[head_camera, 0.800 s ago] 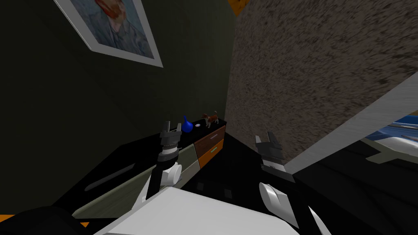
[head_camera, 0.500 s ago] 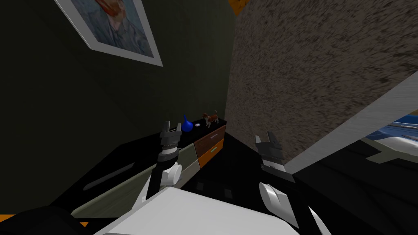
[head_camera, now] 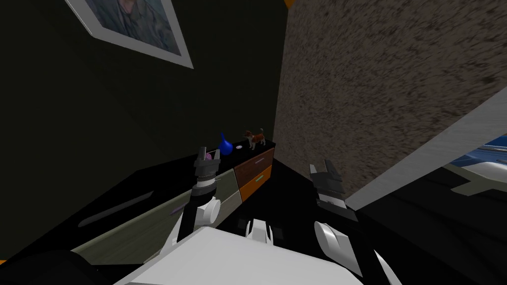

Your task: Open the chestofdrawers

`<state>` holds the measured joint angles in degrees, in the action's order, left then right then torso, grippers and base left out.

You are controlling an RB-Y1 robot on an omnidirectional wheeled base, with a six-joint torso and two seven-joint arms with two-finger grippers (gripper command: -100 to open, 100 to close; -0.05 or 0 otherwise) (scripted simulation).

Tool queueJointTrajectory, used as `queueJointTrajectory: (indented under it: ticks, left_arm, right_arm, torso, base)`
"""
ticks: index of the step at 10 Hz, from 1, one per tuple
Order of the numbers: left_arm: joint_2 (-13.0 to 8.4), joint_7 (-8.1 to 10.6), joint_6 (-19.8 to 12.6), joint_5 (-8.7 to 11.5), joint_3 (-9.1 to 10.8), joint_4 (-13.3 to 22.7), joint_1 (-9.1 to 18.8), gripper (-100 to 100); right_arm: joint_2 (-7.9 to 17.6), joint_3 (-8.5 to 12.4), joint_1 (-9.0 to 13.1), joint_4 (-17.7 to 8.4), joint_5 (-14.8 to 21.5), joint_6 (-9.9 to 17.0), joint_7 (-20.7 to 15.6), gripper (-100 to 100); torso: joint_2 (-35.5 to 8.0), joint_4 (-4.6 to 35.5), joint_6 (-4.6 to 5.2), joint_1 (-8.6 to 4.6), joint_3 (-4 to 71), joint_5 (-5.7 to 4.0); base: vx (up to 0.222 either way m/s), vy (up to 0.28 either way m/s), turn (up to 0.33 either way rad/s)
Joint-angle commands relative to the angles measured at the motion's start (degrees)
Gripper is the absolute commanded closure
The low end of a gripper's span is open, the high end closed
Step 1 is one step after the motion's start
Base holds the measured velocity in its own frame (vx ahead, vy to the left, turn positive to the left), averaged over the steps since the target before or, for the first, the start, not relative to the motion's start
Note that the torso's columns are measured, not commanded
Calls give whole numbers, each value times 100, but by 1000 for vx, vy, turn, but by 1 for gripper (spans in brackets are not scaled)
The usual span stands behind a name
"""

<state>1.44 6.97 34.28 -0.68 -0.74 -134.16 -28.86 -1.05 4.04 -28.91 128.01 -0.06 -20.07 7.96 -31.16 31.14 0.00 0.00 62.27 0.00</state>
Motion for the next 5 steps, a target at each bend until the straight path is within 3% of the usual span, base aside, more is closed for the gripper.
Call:
queueJointTrajectory:
  ticks: [1,2,5]
  left_arm:
    - [0,0,0,0,0,0,0,0]
    - [-251,8,-20,22,19,58,8,-100]
    - [-690,38,-86,102,85,256,36,-100]
  right_arm:
    - [0,0,0,0,0,0,0,0]
    - [0,0,0,0,0,0,0,0]
    - [-1,-1,-2,-3,0,1,0,0]
  torso:
    - [-423,423,0,0,846,0]
    - [-846,846,0,0,1692,0]
    - [-1094,1103,0,-9,2232,-3]
  base:
    - [0,0,0]
    - [24,-21,17]
    - [60,-62,39]
